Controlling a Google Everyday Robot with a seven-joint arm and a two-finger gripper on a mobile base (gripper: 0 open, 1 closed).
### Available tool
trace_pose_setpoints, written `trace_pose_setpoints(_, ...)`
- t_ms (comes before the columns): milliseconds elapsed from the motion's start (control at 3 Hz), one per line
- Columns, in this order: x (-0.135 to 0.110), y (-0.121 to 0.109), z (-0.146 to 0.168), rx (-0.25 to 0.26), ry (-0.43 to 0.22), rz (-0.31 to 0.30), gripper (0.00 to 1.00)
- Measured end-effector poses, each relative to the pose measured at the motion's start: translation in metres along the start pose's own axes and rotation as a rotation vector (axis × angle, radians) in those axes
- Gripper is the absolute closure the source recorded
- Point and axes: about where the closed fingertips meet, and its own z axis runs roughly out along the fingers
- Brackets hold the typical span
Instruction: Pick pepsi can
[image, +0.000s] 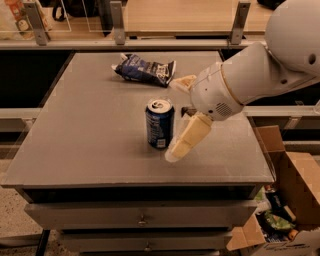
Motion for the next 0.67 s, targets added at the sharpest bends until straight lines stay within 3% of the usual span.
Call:
trace_pose_setpoints(333, -0.01, 0.001, 0.018, -0.018, -0.033, -0.01, 0.0)
trace_pose_setpoints(667, -0.012, -0.005, 0.037, -0.029, -0.036, -0.003, 0.15)
